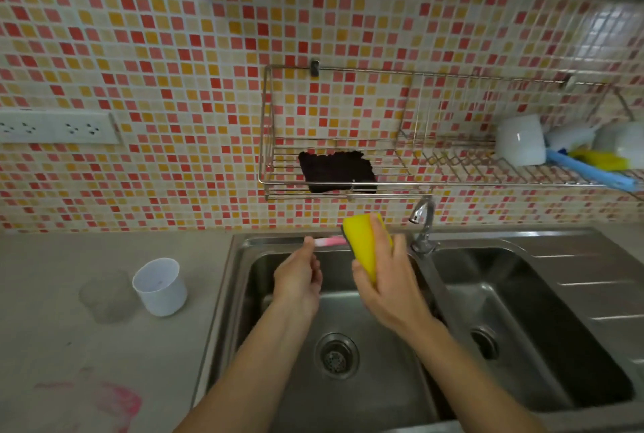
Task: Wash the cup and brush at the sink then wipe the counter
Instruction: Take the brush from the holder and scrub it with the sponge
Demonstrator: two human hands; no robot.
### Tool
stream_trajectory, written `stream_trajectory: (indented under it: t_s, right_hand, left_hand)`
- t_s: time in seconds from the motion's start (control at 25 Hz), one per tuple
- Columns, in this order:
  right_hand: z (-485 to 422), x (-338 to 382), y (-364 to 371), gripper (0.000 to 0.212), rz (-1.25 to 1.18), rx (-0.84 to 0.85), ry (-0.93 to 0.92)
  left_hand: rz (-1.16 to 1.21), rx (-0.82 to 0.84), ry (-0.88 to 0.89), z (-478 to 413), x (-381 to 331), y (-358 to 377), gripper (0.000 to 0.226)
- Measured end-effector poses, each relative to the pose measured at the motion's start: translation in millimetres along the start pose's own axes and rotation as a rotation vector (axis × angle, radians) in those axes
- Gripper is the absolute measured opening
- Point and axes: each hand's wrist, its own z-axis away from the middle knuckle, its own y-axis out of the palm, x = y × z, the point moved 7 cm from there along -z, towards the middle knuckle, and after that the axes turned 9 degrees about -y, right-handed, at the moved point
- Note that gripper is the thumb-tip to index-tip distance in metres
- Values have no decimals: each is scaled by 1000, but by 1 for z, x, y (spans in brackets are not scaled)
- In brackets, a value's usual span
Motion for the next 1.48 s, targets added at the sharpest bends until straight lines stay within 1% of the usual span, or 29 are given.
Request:
stream_trajectory:
  t_s: [0.12, 0.24, 0.36, 0.44, 0.56, 0.64, 0.68, 0.8, 0.92, 1.0, 1.04, 1.12, 1.16, 1.2, 1.24, 1.28, 1.32, 1.36, 1.44, 1.48]
  right_hand:
    - [8, -32, 1, 70, 83, -15, -31]
    - [6, -60, -8, 62, 81, -29, -69]
    - [3, -70, -13, 57, 125, -17, -167]
    - [4, -80, -9, 51, 216, 14, -243]
    - [-3, -98, -8, 51, 171, 7, -209]
    - [-3, -102, -3, 51, 184, 7, -259]
    - [-2, -103, -1, 51, 195, 7, -280]
    - [-4, -106, -3, 50, 166, -31, -249]
    - [2, -101, 2, 50, 166, -2, -318]
    - [0, -104, -2, 50, 145, -30, -248]
    - [0, -104, -2, 50, 153, -43, -242]
    - [3, -101, 2, 50, 173, -14, -298]
    - [3, -102, 1, 51, 158, -1, -284]
    - [1, -104, -1, 52, 123, -14, -232]
    - [0, -106, -4, 53, 98, -28, -186]
    - [-1, -106, -5, 54, 89, -40, -179]
    - [0, -105, -4, 54, 95, -27, -203]
    - [1, -105, -3, 55, 108, -7, -226]
    - [3, -109, -4, 57, 90, -4, -180]
    - [5, -110, -5, 57, 81, -18, -157]
  left_hand:
    - [29, 53, -91, 7, 33, 25, 9]
    - [-51, 122, -162, 7, 54, 41, 12]
    - [-87, 190, -219, 3, 62, 49, 14]
    - [-17, 245, -302, 2, 68, 55, 15]
    - [94, 305, -402, -2, 76, 66, 15]
    - [139, 324, -438, -5, 80, 70, 17]
    - [146, 331, -447, -6, 81, 71, 17]
    - [149, 338, -455, -10, 80, 75, 21]
    - [168, 352, -463, -11, 80, 80, 25]
    - [199, 351, -468, -12, 79, 81, 25]
    - [214, 349, -468, -13, 79, 82, 24]
    - [215, 344, -447, -11, 78, 80, 22]
    - [186, 334, -415, -9, 76, 80, 21]
    - [122, 315, -354, -6, 73, 79, 18]
    - [9, 282, -238, -5, 68, 76, 15]
    - [-160, 238, -58, -3, 60, 73, 12]
    - [-375, 188, 176, -1, 50, 71, 11]
    - [-607, 138, 446, 4, 39, 71, 12]
    - [-1034, 75, 1080, 24, 26, 77, 16]
    - [-1200, 90, 1398, 32, 30, 81, 18]
